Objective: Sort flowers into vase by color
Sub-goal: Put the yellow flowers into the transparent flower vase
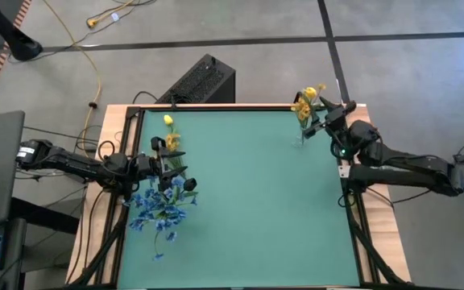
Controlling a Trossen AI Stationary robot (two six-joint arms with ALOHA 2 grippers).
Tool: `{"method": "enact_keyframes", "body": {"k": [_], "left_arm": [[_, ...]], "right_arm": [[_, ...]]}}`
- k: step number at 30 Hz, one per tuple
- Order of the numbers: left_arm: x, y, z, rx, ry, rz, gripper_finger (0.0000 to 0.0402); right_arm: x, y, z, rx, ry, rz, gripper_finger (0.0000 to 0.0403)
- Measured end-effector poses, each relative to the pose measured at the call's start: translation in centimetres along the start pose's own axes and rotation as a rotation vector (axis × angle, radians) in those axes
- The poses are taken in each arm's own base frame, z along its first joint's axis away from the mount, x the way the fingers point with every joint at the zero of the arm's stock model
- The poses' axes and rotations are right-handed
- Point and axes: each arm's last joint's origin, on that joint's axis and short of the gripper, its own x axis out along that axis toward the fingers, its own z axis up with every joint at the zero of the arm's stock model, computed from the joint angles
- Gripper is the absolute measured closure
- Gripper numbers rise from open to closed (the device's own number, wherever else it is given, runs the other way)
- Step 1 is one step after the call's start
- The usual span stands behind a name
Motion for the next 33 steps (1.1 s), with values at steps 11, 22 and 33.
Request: {"method": "enact_keyframes", "body": {"k": [11, 22, 33], "left_arm": [[0.0, 0.0, 0.0, -0.015, 0.0, 0.0, 0.0203], [0.0, 0.0, 0.0, -0.063, 0.005, -0.002, 0.0203], [-0.2, 0.1, -0.8, -0.096, 0.111, 0.091, 0.0203]], "right_arm": [[-2.0, 0.2, 5.2, 0.073, -0.108, 0.19, 0.0181], [-2.6, 5.9, 5.7, 0.16, -0.061, 0.423, 0.0182], [-1.4, 15.1, 3.9, 0.154, 0.016, 0.517, 0.0195]]}}
